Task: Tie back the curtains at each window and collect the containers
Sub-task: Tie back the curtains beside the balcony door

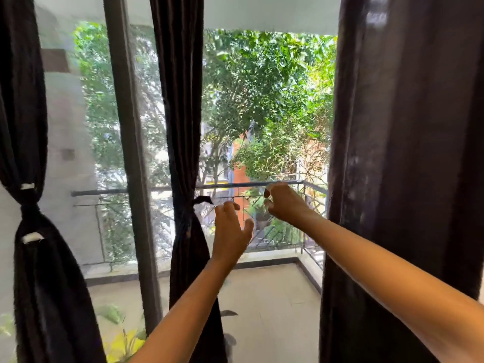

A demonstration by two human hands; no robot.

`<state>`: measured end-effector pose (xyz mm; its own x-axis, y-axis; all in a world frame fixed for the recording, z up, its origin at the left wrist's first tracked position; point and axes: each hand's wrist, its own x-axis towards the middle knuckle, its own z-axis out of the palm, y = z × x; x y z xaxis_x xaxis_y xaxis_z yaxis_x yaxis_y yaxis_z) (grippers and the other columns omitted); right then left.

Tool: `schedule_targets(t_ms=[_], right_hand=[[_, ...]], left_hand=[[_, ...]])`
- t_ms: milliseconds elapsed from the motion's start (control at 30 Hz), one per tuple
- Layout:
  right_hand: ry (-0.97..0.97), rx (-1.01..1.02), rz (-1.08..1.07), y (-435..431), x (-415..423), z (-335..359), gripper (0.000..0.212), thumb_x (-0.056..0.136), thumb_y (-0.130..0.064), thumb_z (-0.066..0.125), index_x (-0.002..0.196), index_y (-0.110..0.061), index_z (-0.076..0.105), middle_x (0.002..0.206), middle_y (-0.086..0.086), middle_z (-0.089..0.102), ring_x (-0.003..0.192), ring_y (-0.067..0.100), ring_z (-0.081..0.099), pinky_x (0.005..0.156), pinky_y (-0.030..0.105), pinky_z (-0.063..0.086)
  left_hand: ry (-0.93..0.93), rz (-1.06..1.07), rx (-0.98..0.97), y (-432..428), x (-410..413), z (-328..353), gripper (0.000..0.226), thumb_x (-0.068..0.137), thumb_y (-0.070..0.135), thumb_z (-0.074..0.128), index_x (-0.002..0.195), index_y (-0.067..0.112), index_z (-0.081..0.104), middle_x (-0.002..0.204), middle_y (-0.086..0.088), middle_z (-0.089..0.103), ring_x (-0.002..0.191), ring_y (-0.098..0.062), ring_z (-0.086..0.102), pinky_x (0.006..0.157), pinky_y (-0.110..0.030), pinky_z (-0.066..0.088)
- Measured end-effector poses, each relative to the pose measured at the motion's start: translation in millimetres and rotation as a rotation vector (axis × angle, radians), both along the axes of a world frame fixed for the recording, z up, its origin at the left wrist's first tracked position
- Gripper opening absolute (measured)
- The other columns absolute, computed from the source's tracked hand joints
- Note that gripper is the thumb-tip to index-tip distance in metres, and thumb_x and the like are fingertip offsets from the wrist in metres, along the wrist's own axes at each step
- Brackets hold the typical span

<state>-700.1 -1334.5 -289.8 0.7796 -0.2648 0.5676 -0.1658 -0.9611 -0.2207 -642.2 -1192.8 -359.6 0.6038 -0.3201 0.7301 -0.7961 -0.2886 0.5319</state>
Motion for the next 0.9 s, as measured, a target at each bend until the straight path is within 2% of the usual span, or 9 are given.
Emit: schedule_targets(t_ms=[200, 300, 400, 467, 533, 600, 667, 800, 900], right_hand=[[-0.031, -0.024, -0.133, -72, -35, 16, 0.021, 0.089, -0.017, 0.056, 0.107, -0.006, 0.062, 0.115, 0.016, 0.057, 0.109, 0.032, 0.056, 0.09, 0.035, 0.045], [-0.085, -0.047, -0.197, -111, -52, 21, 0.021, 0.089, -0.017, 0.056, 0.105, -0.005, 0.061, 0.111, 0.017, 0.058, 0.105, 0.034, 0.057, 0.088, 0.036, 0.045], [-0.154, -0.085, -0.257, -151, -68, 30, 0.019, 0.088, -0.018, 0.056, 0.101, -0.006, 0.06, 0.1, 0.015, 0.058, 0.095, 0.035, 0.059, 0.078, 0.039, 0.048], [-0.187, -0.114, -0.286, -175, -78, 37, 0.017, 0.087, -0.018, 0.053, 0.099, -0.008, 0.06, 0.1, 0.012, 0.057, 0.094, 0.035, 0.059, 0.078, 0.04, 0.05], [-0.231, -0.142, -0.317, -200, -88, 44, 0.016, 0.088, -0.017, 0.052, 0.098, -0.009, 0.061, 0.101, 0.01, 0.058, 0.095, 0.032, 0.058, 0.077, 0.038, 0.048], [-0.247, -0.191, -0.353, -225, -96, 51, 0.021, 0.089, -0.018, 0.052, 0.105, -0.007, 0.06, 0.105, 0.011, 0.058, 0.099, 0.031, 0.057, 0.078, 0.039, 0.048], [-0.244, -0.232, -0.387, -251, -103, 59, 0.026, 0.089, -0.02, 0.053, 0.109, -0.005, 0.057, 0.107, 0.012, 0.056, 0.102, 0.032, 0.056, 0.078, 0.042, 0.05], [-0.249, -0.269, -0.435, -298, -110, 76, 0.024, 0.09, -0.02, 0.051, 0.108, -0.004, 0.055, 0.107, 0.014, 0.054, 0.1, 0.034, 0.055, 0.073, 0.041, 0.048], [-0.281, -0.27, -0.438, -328, -113, 86, 0.024, 0.089, -0.019, 0.052, 0.109, -0.006, 0.055, 0.109, 0.013, 0.054, 0.102, 0.033, 0.054, 0.077, 0.04, 0.047]], left_hand=[[-0.11, -0.025, 0.024, -68, -2, 23, 0.036, 0.081, 0.016, 0.065, 0.108, -0.001, 0.05, 0.108, -0.018, 0.046, 0.099, -0.029, 0.044, 0.084, -0.03, 0.03], [-0.133, -0.059, 0.004, -106, -5, 36, 0.035, 0.078, 0.016, 0.067, 0.104, -0.004, 0.053, 0.105, -0.024, 0.05, 0.096, -0.034, 0.048, 0.081, -0.031, 0.029], [-0.135, -0.132, -0.019, -148, -13, 53, 0.036, 0.075, 0.009, 0.07, 0.104, -0.003, 0.052, 0.105, -0.022, 0.046, 0.098, -0.034, 0.045, 0.082, -0.03, 0.029], [-0.168, -0.169, -0.033, -177, -17, 64, 0.036, 0.075, 0.008, 0.07, 0.103, -0.002, 0.051, 0.104, -0.019, 0.044, 0.094, -0.033, 0.046, 0.085, -0.033, 0.033], [-0.175, -0.208, -0.058, -206, -21, 76, 0.037, 0.075, 0.008, 0.07, 0.105, -0.002, 0.05, 0.105, -0.017, 0.042, 0.087, -0.031, 0.049, 0.08, -0.029, 0.035], [-0.175, -0.237, -0.075, -232, -24, 90, 0.039, 0.076, 0.008, 0.069, 0.108, 0.0, 0.049, 0.107, -0.017, 0.041, 0.086, -0.029, 0.049, 0.079, -0.03, 0.038], [-0.186, -0.258, -0.094, -258, -30, 104, 0.042, 0.076, 0.008, 0.069, 0.111, -0.001, 0.048, 0.109, -0.019, 0.04, 0.091, -0.032, 0.049, 0.086, -0.033, 0.039], [-0.195, -0.277, -0.16, -300, -38, 128, 0.054, 0.078, 0.01, 0.068, 0.124, -0.001, 0.042, 0.12, -0.023, 0.038, 0.106, -0.033, 0.045, 0.086, -0.019, 0.027], [-0.203, -0.266, -0.206, -328, -39, 142, 0.068, 0.076, 0.017, 0.071, 0.132, 0.003, 0.036, 0.127, -0.022, 0.035, 0.116, -0.035, 0.04, 0.098, -0.026, 0.028]])
